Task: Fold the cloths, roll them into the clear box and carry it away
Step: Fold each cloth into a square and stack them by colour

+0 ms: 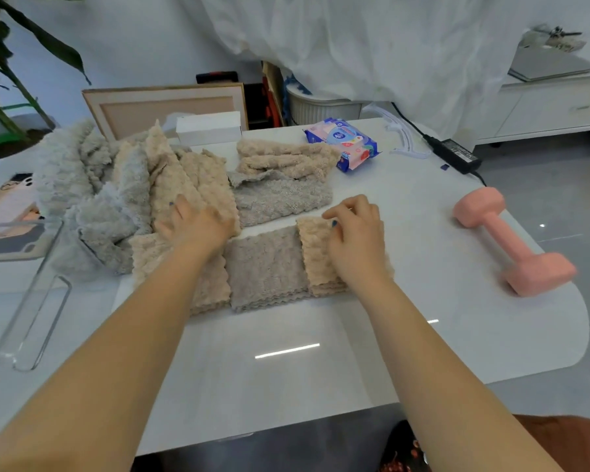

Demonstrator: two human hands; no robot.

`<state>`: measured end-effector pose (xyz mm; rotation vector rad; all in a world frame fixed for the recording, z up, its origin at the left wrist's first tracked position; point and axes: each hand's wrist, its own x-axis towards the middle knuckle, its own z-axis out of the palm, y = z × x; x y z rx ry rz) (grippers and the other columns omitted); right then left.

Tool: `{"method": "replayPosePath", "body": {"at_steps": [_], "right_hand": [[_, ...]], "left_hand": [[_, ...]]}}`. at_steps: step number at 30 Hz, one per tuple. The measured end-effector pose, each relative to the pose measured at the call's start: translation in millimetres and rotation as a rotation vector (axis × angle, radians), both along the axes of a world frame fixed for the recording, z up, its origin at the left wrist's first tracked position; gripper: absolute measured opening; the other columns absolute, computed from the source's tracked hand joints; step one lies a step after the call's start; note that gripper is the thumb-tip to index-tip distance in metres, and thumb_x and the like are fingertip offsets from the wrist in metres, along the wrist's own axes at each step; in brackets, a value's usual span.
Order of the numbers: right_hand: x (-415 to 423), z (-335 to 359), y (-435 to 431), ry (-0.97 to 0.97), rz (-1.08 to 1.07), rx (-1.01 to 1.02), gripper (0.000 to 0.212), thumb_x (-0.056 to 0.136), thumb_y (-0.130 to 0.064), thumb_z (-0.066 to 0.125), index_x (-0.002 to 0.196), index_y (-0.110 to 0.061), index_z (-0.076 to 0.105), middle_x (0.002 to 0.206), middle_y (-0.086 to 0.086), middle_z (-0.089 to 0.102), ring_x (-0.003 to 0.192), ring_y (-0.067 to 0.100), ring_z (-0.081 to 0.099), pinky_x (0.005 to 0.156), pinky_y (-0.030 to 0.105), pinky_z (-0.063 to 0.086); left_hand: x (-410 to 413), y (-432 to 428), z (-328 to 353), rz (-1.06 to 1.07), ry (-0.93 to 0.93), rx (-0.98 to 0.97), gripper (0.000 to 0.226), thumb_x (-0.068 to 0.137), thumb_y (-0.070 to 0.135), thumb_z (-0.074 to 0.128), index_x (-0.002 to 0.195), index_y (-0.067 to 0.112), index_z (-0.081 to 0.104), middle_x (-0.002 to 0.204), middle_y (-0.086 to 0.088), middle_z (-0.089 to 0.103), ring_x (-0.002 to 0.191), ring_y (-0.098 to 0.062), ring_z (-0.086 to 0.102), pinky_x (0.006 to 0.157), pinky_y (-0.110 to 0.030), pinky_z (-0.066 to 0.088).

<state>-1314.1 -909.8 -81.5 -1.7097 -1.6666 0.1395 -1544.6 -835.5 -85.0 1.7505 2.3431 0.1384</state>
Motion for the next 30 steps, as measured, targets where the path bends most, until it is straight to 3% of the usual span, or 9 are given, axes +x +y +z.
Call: {"method": "replayPosePath", "body": {"at_steps": [3, 9, 15, 17, 20, 22, 25, 28, 30], "right_hand": [[-21.7, -4.9, -2.3, 0.003, 0.111, -0.033, 0.029, 0.081, -0.002, 0.050, 0.100, -0.012, 0.069, 0.104, 0.006, 0.054, 0.098, 0.027, 0.046, 0.083, 0.044, 0.043], [-34.8, -9.0, -10.1, 0.055, 0.175, -0.178, 0.033, 0.086, 0.000, 0.047, 0.109, -0.011, 0.068, 0.110, 0.003, 0.056, 0.105, 0.023, 0.045, 0.094, 0.041, 0.040], [-47.9, 15.9, -12.5, 0.329, 0.223, -0.247, 0.030, 0.091, 0.000, 0.046, 0.109, -0.012, 0.067, 0.105, -0.002, 0.050, 0.088, 0.010, 0.054, 0.081, 0.024, 0.045], [-48.6, 26.0, -13.7, 0.448, 0.202, -0.220, 0.029, 0.092, -0.002, 0.049, 0.109, -0.017, 0.065, 0.106, -0.003, 0.050, 0.082, 0.003, 0.053, 0.075, 0.018, 0.043], [-47.4, 37.3, -20.3, 0.526, 0.228, -0.211, 0.040, 0.091, -0.008, 0.056, 0.128, -0.022, 0.052, 0.119, -0.005, 0.044, 0.093, 0.012, 0.055, 0.080, 0.030, 0.050], [-48.4, 37.1, -25.8, 0.441, 0.285, -0.219, 0.065, 0.085, -0.016, 0.066, 0.142, -0.025, 0.036, 0.129, -0.004, 0.035, 0.111, 0.017, 0.048, 0.093, 0.032, 0.047], [-58.9, 31.6, -40.0, 0.266, 0.368, -0.255, 0.090, 0.072, -0.035, 0.079, 0.145, -0.037, 0.027, 0.144, -0.003, 0.025, 0.133, 0.018, 0.027, 0.109, 0.037, 0.027], [-71.7, 32.9, -59.2, 0.388, 0.504, -0.344, 0.060, 0.071, -0.032, 0.081, 0.120, -0.044, 0.049, 0.131, -0.008, 0.046, 0.125, 0.008, 0.043, 0.109, 0.042, 0.034], [-79.3, 31.1, -78.6, 0.576, 0.612, -0.424, 0.061, 0.070, -0.027, 0.083, 0.117, -0.043, 0.047, 0.127, -0.009, 0.054, 0.119, 0.003, 0.051, 0.105, 0.039, 0.042]], "left_hand": [[-16.0, 5.7, -9.4, 0.062, -0.039, 0.028, 0.063, 0.094, 0.045, 0.043, 0.145, 0.012, 0.029, 0.157, -0.012, 0.011, 0.143, -0.030, 0.011, 0.115, -0.056, 0.003], [-32.9, -4.7, -3.5, 0.058, -0.472, 0.488, 0.042, 0.096, 0.020, 0.049, 0.135, 0.005, 0.048, 0.140, -0.015, 0.042, 0.125, -0.030, 0.043, 0.107, -0.039, 0.033], [-29.7, -32.4, 67.7, -0.115, -0.841, 0.856, 0.018, 0.085, 0.018, 0.065, 0.102, 0.025, 0.061, 0.103, 0.021, 0.056, 0.104, -0.002, 0.055, 0.096, -0.027, 0.047], [-22.5, -47.5, 89.7, -0.155, -0.908, 0.812, 0.021, 0.085, 0.012, 0.064, 0.092, 0.031, 0.059, 0.098, 0.024, 0.058, 0.096, 0.009, 0.055, 0.088, -0.019, 0.049], [-15.0, -81.8, 109.8, -0.258, -1.084, 0.661, 0.025, 0.087, 0.000, 0.058, 0.093, 0.024, 0.063, 0.096, 0.015, 0.063, 0.085, 0.010, 0.061, 0.073, -0.014, 0.051], [-17.2, -104.5, 112.4, -0.318, -1.220, 0.547, 0.024, 0.092, -0.001, 0.053, 0.093, 0.019, 0.066, 0.092, 0.005, 0.065, 0.077, 0.003, 0.063, 0.062, -0.012, 0.049], [-26.8, -132.1, 110.7, -0.387, -1.336, 0.442, 0.027, 0.094, 0.008, 0.053, 0.094, 0.029, 0.071, 0.094, 0.004, 0.070, 0.086, -0.010, 0.065, 0.067, -0.021, 0.052], [-29.3, -152.2, 112.5, -0.440, -1.381, 0.390, 0.025, 0.083, 0.011, 0.067, 0.103, 0.025, 0.068, 0.080, 0.011, 0.069, 0.067, 0.001, 0.062, 0.060, -0.013, 0.048], [-27.6, -165.0, 111.7, -0.445, -1.392, 0.381, 0.036, 0.080, -0.004, 0.063, 0.108, 0.019, 0.063, 0.081, 0.015, 0.070, 0.057, 0.003, 0.060, 0.056, -0.011, 0.048]]}}
